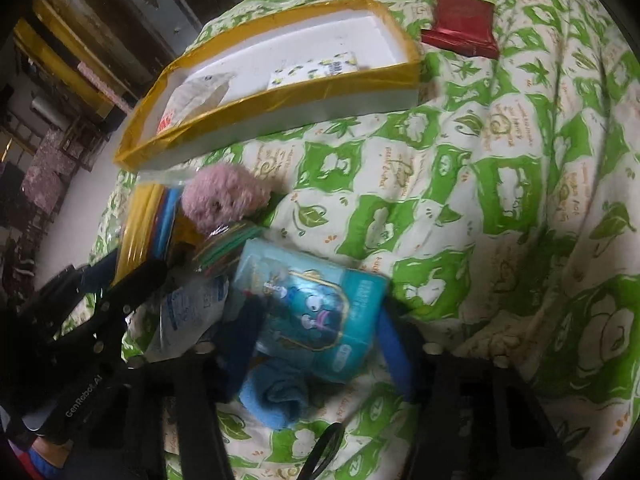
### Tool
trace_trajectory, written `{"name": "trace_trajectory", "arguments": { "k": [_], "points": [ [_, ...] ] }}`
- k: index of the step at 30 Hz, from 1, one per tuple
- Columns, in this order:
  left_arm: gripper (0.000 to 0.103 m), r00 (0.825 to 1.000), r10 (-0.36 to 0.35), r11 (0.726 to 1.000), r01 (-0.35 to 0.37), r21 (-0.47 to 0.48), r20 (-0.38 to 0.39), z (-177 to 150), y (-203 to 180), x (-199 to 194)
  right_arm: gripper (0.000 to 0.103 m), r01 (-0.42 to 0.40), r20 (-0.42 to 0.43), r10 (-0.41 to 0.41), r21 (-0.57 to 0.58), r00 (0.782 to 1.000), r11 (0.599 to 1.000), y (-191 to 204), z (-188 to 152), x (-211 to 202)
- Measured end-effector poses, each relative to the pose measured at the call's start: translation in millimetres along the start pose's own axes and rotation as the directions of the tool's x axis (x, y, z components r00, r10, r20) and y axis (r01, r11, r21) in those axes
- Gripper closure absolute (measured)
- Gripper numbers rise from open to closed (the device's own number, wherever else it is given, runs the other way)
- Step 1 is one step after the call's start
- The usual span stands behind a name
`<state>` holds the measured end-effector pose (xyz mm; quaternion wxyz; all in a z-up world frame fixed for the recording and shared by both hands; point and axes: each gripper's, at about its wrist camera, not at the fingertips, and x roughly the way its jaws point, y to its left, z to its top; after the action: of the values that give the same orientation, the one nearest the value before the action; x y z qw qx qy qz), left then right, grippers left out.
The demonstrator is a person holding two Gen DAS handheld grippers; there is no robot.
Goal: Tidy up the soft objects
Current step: 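Grasp the yellow pencil pouch with the left tool while the right tool grasps the blue wipe pack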
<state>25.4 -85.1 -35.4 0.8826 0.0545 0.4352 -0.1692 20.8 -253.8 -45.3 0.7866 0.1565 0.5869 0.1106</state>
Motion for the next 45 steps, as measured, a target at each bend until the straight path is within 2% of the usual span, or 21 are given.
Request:
{"name": "trace_trajectory", "arguments": {
  "k": [3, 6, 9, 10, 11, 16, 18, 21, 23, 25, 27, 29, 32, 37, 40, 45],
  "points": [
    [0.067, 1.000, -0.022, 1.000, 0.022, -0.023, 0.000, 0, 3, -1, 0.062, -0.014, 0.011, 0.014, 0.009, 1.000, 1.000, -3, 1, -3],
    [0.067, 1.000, -0.030, 0.999, 0.030, -0.032, -0.004, 0, 5, -1, 0.063, -0.033, 0.002, 0.033, 0.009, 0.999, 0.999, -4, 1, -2],
    [0.067, 0.999, -0.033, 0.999, 0.033, -0.034, -0.010, 0, 5, 1, 0.051, -0.049, -0.009, 0.049, 0.020, 0.999, 0.999, -3, 3, 1],
    [0.066, 0.999, -0.030, 0.999, 0.030, -0.032, -0.010, 0, 5, 2, 0.040, -0.064, -0.016, 0.064, 0.025, 0.998, 0.998, -4, 4, 3],
    [0.066, 1.000, -0.027, 0.999, 0.026, -0.027, -0.010, 0, 4, 2, 0.033, -0.070, -0.018, 0.070, 0.029, 0.997, 0.997, -3, 5, 4],
    [0.058, 1.000, -0.019, 1.000, 0.019, -0.016, -0.010, 2, 1, 5, 0.025, -0.043, -0.026, 0.042, -0.004, 0.999, 0.999, 6, 1, 6],
    [0.054, 1.000, -0.009, 1.000, 0.009, -0.011, -0.007, 4, 0, 7, 0.022, -0.016, -0.039, 0.015, -0.027, 0.999, 1.000, 12, 1, 11],
    [0.054, 1.000, 0.012, 1.000, -0.012, -0.003, -0.002, 6, 0, 10, 0.022, 0.041, -0.036, -0.044, -0.062, 0.998, 0.997, 22, 3, 20],
    [0.054, 1.000, 0.008, 1.000, -0.008, -0.008, -0.002, 8, 2, 11, 0.030, 0.073, -0.034, -0.076, -0.082, 0.997, 0.994, 26, 4, 24],
    [0.061, 1.000, 0.023, 1.000, -0.023, 0.005, -0.003, 9, 1, 14, 0.038, 0.116, -0.022, -0.119, -0.123, 0.993, 0.986, 32, 2, 27],
    [0.065, 1.000, 0.029, 0.999, -0.029, 0.015, -0.001, 9, -1, 15, 0.046, 0.126, -0.010, -0.129, -0.138, 0.992, 0.982, 34, 1, 26],
    [0.066, 1.000, 0.011, 1.000, -0.011, 0.004, 0.004, 9, 0, 13, 0.062, 0.118, 0.020, -0.116, -0.137, 0.993, 0.984, 33, 2, 20],
    [0.067, 1.000, -0.007, 1.000, 0.007, -0.021, 0.014, 7, 4, 9, 0.076, 0.077, 0.063, -0.071, -0.111, 0.996, 0.991, 27, 6, 7],
    [0.069, 0.998, -0.052, 0.995, 0.055, -0.082, 0.038, 6, 14, 0, 0.084, -0.008, 0.090, 0.012, -0.047, 0.996, 0.999, 12, 9, -2],
    [0.069, 0.995, -0.074, 0.990, 0.081, -0.117, 0.059, 6, 20, -7, 0.088, -0.031, 0.116, 0.034, -0.034, 0.993, 0.999, 5, 12, -12],
    [0.069, 0.992, -0.100, 0.983, 0.110, -0.147, 0.072, 3, 27, -14, 0.088, -0.066, 0.152, 0.069, -0.027, 0.986, 0.997, -3, 10, -27]
  ]
}}
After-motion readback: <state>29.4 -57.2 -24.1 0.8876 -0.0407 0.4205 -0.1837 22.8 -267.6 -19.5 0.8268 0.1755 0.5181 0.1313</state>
